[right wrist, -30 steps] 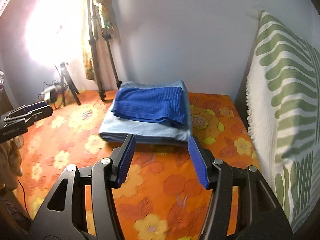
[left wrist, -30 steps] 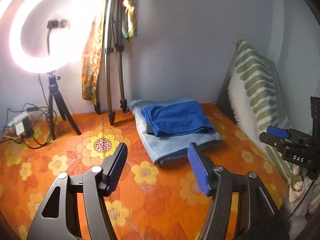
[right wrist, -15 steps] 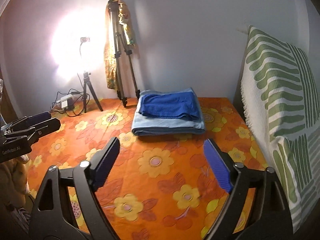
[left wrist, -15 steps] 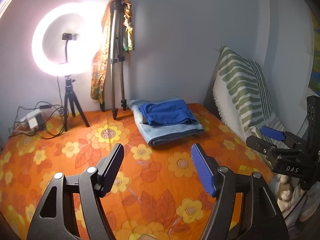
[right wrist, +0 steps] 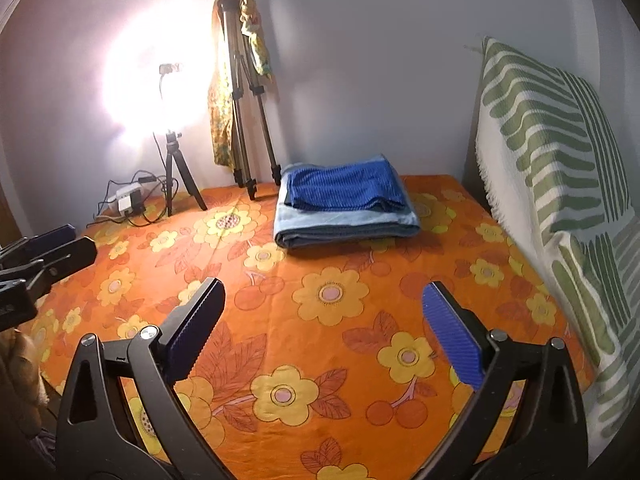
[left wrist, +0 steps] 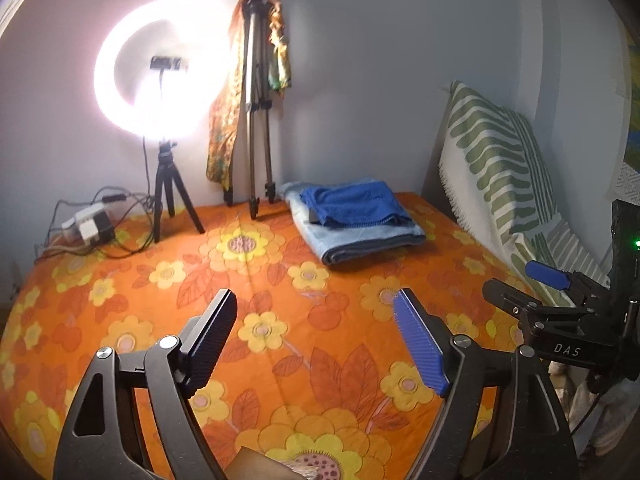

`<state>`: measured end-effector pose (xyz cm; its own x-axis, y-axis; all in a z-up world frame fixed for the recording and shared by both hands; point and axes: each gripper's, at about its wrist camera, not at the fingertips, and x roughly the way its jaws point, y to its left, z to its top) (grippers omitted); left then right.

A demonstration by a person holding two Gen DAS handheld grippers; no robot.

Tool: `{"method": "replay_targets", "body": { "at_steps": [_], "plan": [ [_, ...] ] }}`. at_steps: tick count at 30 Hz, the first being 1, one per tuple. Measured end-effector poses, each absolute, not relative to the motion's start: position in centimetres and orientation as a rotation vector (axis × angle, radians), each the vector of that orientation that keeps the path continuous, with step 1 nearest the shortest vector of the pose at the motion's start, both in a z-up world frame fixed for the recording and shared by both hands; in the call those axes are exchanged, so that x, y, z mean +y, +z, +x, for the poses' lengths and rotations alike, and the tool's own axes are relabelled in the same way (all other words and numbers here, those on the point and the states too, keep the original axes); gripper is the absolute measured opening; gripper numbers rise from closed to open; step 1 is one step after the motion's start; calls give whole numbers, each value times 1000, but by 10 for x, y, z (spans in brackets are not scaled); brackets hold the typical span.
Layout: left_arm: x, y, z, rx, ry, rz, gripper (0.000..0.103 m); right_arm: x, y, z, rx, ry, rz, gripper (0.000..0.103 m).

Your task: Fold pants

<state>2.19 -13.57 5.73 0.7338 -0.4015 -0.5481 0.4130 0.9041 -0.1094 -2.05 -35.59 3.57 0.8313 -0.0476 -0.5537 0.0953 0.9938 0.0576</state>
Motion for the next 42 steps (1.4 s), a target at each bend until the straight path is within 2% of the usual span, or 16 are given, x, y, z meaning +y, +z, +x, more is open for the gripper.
{"method": "replay_targets", "body": {
  "at_steps": [42],
  "plan": [
    [-140,50,16,609,-430,44,81,-348,23,-12,614,-41,108,101]
  ]
}}
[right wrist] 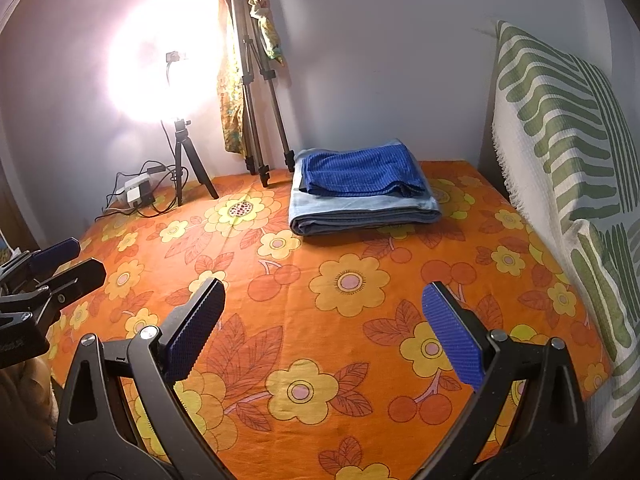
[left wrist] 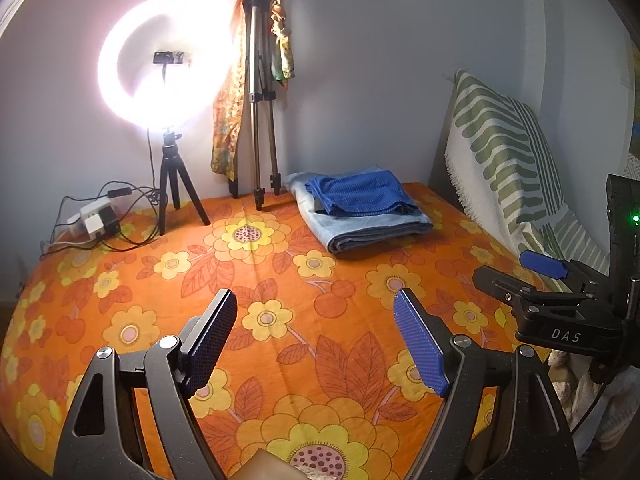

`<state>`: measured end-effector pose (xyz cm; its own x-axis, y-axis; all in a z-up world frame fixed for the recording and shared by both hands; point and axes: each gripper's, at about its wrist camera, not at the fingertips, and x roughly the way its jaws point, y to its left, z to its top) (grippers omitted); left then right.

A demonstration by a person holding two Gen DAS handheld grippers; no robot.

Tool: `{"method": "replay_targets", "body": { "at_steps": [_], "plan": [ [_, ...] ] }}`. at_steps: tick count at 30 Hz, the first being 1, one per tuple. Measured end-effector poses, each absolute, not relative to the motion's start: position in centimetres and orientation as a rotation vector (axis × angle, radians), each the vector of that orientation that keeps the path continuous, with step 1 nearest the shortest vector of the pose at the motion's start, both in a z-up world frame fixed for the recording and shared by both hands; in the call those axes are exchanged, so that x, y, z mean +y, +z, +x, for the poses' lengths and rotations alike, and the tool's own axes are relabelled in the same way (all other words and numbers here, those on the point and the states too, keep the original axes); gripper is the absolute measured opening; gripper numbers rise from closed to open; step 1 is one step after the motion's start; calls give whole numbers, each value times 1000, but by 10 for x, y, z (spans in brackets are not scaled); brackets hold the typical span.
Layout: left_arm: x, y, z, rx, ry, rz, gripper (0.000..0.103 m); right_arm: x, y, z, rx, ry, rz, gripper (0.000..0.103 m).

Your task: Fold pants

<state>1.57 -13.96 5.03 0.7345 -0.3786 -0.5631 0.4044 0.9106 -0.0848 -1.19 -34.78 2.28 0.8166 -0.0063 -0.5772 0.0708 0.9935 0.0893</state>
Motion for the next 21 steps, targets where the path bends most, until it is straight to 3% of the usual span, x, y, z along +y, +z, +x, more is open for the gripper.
{"method": "replay_targets", "body": {
  "at_steps": [21],
  "plan": [
    [-138,54,15,589,-429,52,81,-341,21,-13,618,-37,98,101]
  ]
}}
